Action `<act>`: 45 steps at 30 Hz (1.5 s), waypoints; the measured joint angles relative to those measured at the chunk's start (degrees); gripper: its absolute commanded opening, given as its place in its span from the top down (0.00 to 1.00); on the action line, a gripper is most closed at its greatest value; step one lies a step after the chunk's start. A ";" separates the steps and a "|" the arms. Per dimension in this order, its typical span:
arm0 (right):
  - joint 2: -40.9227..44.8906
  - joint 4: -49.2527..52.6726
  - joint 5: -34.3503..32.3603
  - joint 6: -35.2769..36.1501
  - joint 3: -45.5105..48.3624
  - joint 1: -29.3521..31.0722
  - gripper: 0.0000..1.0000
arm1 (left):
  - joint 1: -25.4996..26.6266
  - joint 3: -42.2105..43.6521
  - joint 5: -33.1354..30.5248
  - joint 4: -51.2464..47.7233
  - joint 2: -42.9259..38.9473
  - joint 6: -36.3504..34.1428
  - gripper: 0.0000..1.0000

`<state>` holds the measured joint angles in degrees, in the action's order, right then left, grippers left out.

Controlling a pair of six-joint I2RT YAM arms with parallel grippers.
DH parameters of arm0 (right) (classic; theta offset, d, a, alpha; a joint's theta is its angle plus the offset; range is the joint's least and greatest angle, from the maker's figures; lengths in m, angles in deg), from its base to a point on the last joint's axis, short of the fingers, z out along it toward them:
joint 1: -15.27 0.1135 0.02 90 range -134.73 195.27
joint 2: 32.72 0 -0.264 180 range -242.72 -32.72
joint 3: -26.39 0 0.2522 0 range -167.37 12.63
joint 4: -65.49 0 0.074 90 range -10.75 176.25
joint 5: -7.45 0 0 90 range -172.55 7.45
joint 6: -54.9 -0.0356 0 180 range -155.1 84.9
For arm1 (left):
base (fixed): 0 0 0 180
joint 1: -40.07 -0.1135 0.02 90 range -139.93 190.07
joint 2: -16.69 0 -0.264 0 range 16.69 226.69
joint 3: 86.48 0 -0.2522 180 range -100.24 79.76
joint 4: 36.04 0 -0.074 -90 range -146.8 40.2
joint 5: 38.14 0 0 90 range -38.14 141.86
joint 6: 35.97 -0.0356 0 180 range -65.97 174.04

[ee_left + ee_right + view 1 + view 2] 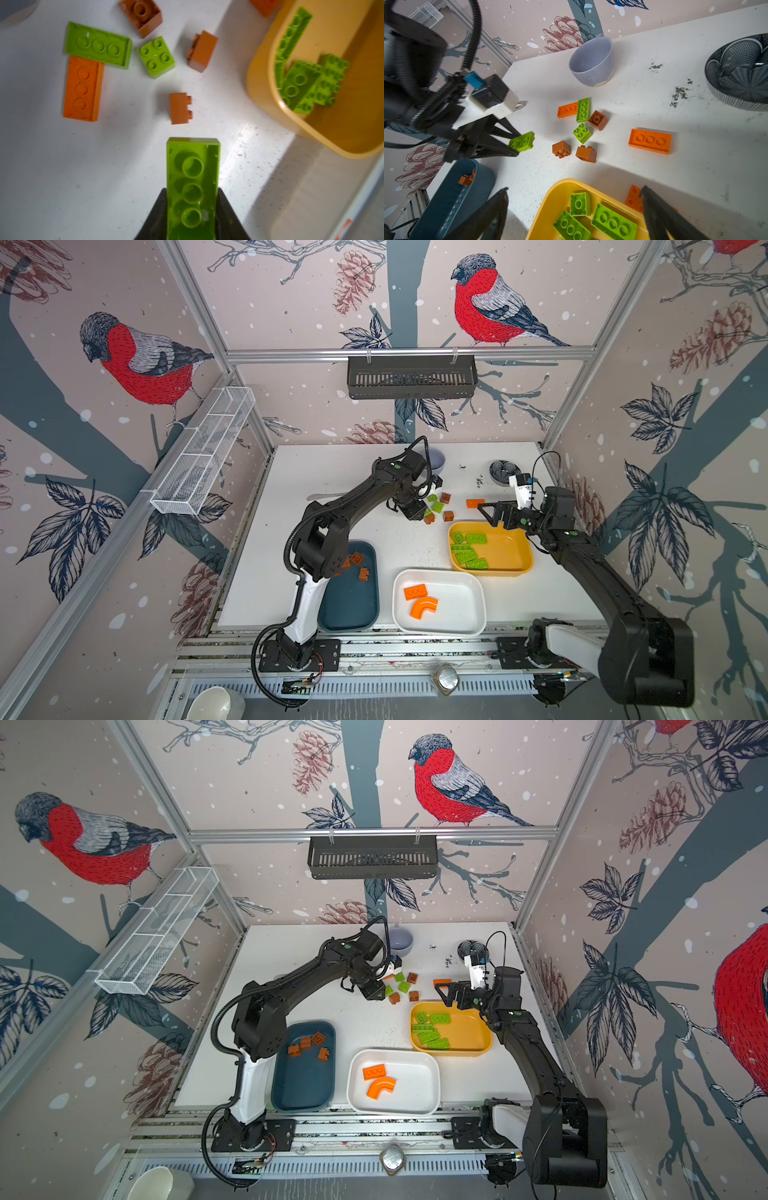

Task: Sort the legos into containers by color
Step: 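Return the left gripper to the pile and grasp a lime-green 2x3 brick, then carry the lime-green brick over the yellow tray and release it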

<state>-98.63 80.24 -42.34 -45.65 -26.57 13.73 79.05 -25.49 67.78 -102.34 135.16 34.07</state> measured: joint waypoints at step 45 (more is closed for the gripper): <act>2.54 0.37 -4.66 -1.29 -0.15 -3.15 0.01 | 12.74 9.14 7.89 24.87 -0.31 11.10 0.27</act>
<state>-96.09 80.61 -47.00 -46.94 -26.72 10.58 91.79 -16.35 75.67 -77.46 134.86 45.17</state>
